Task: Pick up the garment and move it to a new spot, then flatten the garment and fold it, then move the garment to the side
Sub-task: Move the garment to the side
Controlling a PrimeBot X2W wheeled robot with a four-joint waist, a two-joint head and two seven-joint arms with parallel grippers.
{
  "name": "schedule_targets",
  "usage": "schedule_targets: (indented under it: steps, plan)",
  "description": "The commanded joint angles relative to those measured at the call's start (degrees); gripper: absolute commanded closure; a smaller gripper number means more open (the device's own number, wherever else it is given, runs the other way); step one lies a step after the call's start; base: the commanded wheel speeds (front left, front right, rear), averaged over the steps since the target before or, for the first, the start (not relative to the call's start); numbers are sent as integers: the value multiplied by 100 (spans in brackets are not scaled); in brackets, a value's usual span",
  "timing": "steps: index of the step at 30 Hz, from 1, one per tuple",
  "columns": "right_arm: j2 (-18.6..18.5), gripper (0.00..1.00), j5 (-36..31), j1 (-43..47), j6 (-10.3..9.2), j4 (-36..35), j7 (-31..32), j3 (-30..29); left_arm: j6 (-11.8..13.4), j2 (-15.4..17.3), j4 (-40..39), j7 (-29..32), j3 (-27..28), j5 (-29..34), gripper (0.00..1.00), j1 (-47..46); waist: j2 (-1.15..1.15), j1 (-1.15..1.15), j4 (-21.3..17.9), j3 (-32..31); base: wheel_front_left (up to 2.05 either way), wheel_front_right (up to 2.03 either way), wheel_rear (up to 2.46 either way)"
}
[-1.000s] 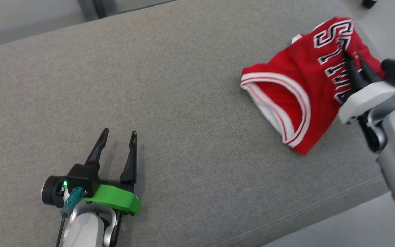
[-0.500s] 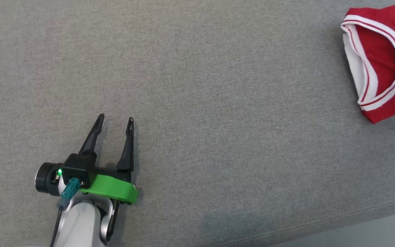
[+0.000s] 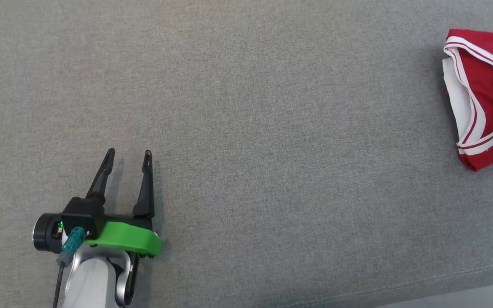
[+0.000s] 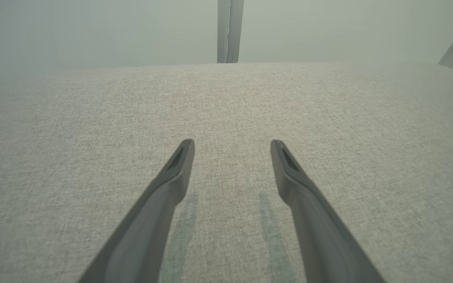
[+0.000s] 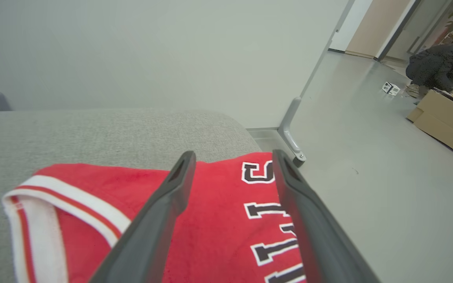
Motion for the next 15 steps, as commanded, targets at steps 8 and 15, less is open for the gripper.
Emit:
schedule_targets:
  steps: [8, 15]
  plan:
    - [1306, 0, 614, 1087, -10, -1731, -31, 941, 208, 23, 55, 0, 354, -238, 0, 270, 0, -1, 51, -673, 0, 0, 0]
    - [1820, 0, 895, 1997, -10, -2443, -32, 1845, 251, 21, 248, 1, 545, -240, 0, 431, 0, -1, 206, -1204, 0, 0, 0]
